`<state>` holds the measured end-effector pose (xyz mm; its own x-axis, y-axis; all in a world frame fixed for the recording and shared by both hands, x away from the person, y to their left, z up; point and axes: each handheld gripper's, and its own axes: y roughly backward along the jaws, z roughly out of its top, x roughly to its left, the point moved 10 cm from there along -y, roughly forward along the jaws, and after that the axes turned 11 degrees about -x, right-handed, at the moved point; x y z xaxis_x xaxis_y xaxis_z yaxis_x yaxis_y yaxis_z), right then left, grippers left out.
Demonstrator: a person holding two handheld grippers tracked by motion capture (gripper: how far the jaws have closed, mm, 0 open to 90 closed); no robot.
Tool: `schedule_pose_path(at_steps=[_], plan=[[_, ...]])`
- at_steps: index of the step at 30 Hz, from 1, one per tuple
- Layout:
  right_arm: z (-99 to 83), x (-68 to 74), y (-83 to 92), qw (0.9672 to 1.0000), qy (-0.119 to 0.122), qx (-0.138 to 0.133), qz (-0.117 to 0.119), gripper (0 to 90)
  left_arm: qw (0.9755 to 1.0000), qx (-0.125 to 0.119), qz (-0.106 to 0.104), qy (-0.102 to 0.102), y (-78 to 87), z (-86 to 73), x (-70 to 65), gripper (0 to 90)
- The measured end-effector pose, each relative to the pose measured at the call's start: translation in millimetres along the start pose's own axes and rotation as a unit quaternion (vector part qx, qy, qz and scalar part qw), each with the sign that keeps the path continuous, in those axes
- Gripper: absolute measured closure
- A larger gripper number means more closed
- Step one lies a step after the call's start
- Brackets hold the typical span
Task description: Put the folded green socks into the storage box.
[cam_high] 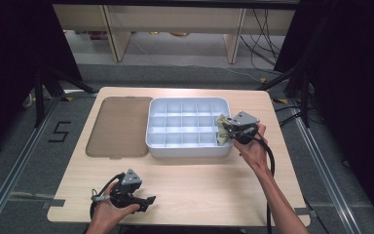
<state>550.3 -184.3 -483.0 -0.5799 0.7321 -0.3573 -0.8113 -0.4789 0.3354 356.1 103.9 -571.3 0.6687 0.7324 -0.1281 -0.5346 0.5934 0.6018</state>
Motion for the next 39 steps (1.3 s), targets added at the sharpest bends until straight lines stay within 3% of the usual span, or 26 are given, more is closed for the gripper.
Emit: schedule_pose_path(at_steps=[2, 6, 9, 13, 15, 23, 24, 28, 33, 35, 39], plan=[[-2.0, 3.5, -1.0, 0.9999, 0.014, 0.006, -0.001, 72.5, 1.0, 0.0, -0.002, -0.006, 0.4, 0.3, 0.0, 24.6], [-7.4, 12.0, -3.0, 0.9999, 0.013, 0.008, 0.008, 72.4, 1.0, -0.001, 0.0, 0.001, 0.5, 0.0, -0.3, 24.6], [-12.8, 18.4, -3.5, 0.9997, -0.002, 0.013, 0.02, 72.3, 1.0, -0.001, 0.0, 0.002, 0.4, -0.1, -0.3, 24.5], [-19.8, 24.4, -1.9, 0.9978, -0.053, 0.018, 0.034, 72.2, 1.0, 0.0, 0.0, 0.0, 0.5, 0.0, -0.5, 24.5], [-20.8, 24.9, -0.2, 0.997, -0.065, 0.02, 0.037, 72.1, 1.0, -0.003, -0.001, -0.004, 0.1, 0.5, -0.1, 24.5], [-27.4, 29.4, -0.2, 0.9956, -0.059, 0.039, 0.061, 71.7, 0.9999, -0.002, -0.002, -0.01, 2.5, 2.0, 0.7, 24.5], [-29.4, 29.9, -0.2, 0.9951, -0.062, 0.045, 0.062, 71.7, 1.0, -0.004, 0.0, -0.001, 2.0, 1.8, 0.2, 24.6], [-39.5, 31.4, 0.1, 0.9914, -0.063, 0.076, 0.086, 71.6, 1.0, -0.003, 0.0, 0.0, 1.9, 1.6, 0.3, 24.5], [-40.6, 34.1, -1.1, 0.9883, -0.065, 0.096, 0.098, 71.3, 1.0, -0.006, 0.0, -0.005, 2.2, 2.5, 0.9, 24.6], [-39.7, 32.4, -0.9, 0.9879, -0.063, 0.099, 0.102, 67.8, 1.0, -0.007, 0.003, -0.006, 1.9, 2.6, 2.3, 24.6], [-30.0, 30.6, 3.8, 0.9857, -0.093, 0.089, 0.109, 60.8, 0.9999, -0.007, 0.005, -0.006, 2.9, 3.5, 3.3, 24.6]])
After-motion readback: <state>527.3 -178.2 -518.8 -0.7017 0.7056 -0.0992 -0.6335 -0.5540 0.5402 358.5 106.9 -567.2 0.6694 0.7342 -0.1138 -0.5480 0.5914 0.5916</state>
